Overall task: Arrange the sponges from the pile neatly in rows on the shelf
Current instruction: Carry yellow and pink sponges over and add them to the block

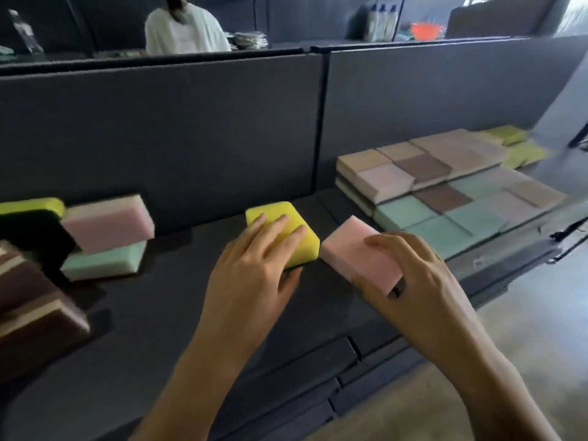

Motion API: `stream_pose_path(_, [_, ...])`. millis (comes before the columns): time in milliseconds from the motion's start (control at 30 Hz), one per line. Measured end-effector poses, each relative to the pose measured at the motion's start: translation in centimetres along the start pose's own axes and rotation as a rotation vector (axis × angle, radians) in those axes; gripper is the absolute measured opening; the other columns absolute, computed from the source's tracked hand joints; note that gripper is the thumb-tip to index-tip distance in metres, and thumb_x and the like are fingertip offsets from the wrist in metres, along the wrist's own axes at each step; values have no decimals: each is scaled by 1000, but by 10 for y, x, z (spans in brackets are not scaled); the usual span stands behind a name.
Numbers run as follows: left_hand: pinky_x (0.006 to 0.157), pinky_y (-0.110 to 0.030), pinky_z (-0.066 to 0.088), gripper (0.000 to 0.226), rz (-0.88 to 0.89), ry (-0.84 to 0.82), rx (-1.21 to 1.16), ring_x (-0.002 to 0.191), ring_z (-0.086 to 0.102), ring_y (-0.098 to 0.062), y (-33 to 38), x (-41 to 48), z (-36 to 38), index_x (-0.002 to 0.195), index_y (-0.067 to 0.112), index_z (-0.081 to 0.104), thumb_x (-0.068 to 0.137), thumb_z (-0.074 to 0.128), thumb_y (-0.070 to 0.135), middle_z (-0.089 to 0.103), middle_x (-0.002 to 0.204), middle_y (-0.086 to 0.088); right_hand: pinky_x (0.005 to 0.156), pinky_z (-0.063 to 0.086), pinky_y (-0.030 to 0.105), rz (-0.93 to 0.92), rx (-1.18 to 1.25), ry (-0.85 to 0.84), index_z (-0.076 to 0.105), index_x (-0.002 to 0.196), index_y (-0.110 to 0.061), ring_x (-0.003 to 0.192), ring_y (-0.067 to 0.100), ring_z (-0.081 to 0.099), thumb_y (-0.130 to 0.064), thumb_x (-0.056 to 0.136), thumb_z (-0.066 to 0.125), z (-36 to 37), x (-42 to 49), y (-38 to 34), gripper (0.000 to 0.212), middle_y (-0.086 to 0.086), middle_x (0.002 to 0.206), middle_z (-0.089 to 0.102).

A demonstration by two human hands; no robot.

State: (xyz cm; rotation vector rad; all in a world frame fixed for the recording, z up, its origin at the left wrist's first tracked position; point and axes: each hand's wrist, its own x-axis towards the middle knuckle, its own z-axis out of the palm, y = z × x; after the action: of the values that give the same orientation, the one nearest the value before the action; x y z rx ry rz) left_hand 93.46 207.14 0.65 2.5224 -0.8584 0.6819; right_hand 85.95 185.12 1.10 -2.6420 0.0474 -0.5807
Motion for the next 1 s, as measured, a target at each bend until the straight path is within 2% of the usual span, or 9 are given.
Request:
stream_pose_path(67, [95,-41,46,59,20,-23,-12,133,46,-23,22,14,16,136,23,56,80,77,24,51,143,1,81,56,45,23,-20,7,51,132,-30,116,25,54,-57,77,63,-14,-1,27,63,-5,133,53])
stream_pose_path(133, [97,-40,44,60,32,-38,-23,134,44,-23,42,27,31,136,23,56,80,77,24,51,143,1,82,56,47,48,-25,18,52,132,-30,116,26,54,-56,77,66,-26,-1,51,63,-4,133,53])
stream_pose_path(367, [101,-40,44,57,71,-57,-36,135,44,-22,98,66,78,137,21,55,83,73,25,51,143,-1,83,55,44,78,-23,41,54,132,-28,116,25,54,-52,77,70,-53,9,125,61,-4,132,54])
stream_pose_path(533, [99,-40,47,59,52,-74,-24,134,45,-22,125,89,111,136,21,56,81,76,25,52,142,-1,78,53,38,72,-22,44,55,131,-28,112,24,55,-53,76,71,-67,22,166,62,-6,130,55])
stream_pose_path(667, [102,-41,47,60,37,-100,-32,133,46,-22,140,100,132,136,22,55,80,77,25,53,140,-2,78,51,35,60,-21,40,54,130,-28,113,22,55,-52,78,71,-73,31,191,60,-6,130,55])
stream_pose_path(833, [105,-40,44,59,41,-115,-66,134,45,-23,153,112,150,137,21,55,81,74,28,52,142,-2,82,56,42,72,-30,28,53,131,-28,113,24,55,-51,79,71,-76,36,212,60,-5,132,54])
stream_pose_path(1000, [100,-44,48,57,76,-136,-78,133,46,-25,156,120,164,135,21,57,81,74,28,53,141,-3,84,57,45,110,-53,36,52,132,-28,115,26,55,-50,79,73,-79,36,223,61,-4,133,54])
